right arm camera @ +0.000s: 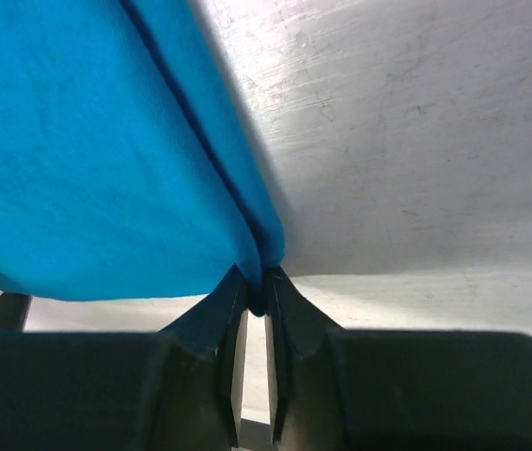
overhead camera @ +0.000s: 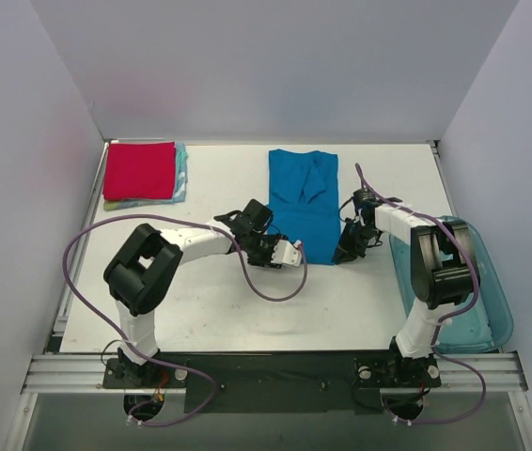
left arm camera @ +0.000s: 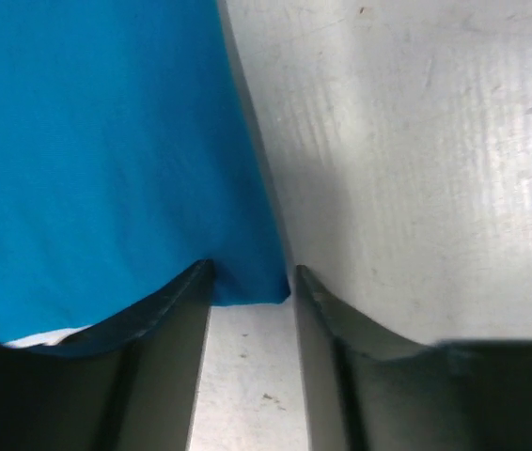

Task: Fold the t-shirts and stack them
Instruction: Grab one side of the 2/3 rectangular tshirt with both arms, then fold the long partially folded tshirt into a neat square

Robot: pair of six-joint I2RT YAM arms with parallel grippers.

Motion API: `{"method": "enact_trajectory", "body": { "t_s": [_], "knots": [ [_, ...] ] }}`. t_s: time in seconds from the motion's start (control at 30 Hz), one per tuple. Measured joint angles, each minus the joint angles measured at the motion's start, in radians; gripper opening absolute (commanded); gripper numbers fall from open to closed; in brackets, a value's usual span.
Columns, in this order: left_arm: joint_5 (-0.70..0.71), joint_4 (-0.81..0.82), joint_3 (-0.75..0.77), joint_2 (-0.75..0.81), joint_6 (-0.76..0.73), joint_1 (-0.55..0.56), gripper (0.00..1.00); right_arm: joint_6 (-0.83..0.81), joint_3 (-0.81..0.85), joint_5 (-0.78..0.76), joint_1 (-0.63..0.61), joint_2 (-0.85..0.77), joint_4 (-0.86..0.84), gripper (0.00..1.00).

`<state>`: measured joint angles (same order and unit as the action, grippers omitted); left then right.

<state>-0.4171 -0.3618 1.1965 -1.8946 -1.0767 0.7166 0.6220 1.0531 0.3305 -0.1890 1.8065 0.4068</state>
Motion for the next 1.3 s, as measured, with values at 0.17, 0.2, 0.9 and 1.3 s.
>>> {"method": "enact_trajectory", "body": {
  "t_s": [0.17,0.2,0.9,1.3],
  "knots": [
    [0.036,0.089,-0.032,0.0,0.022,0.002,0.0,0.002,-0.004,0.003,0.006,0.0,-0.014,0.0],
    [0.041,0.095,-0.032,0.0,0.029,0.002,0.0,0.0,-0.004,0.004,0.006,0.0,-0.014,0.0],
    [-0.114,-0.478,0.155,0.182,0.083,-0.006,0.0,-0.027,-0.217,-0.013,-0.186,-0.478,0.199,0.0],
    [-0.28,-0.919,0.297,0.388,0.098,-0.022,0.0,0.158,-0.032,0.068,-0.423,-0.761,0.514,0.0]
  ]
}}
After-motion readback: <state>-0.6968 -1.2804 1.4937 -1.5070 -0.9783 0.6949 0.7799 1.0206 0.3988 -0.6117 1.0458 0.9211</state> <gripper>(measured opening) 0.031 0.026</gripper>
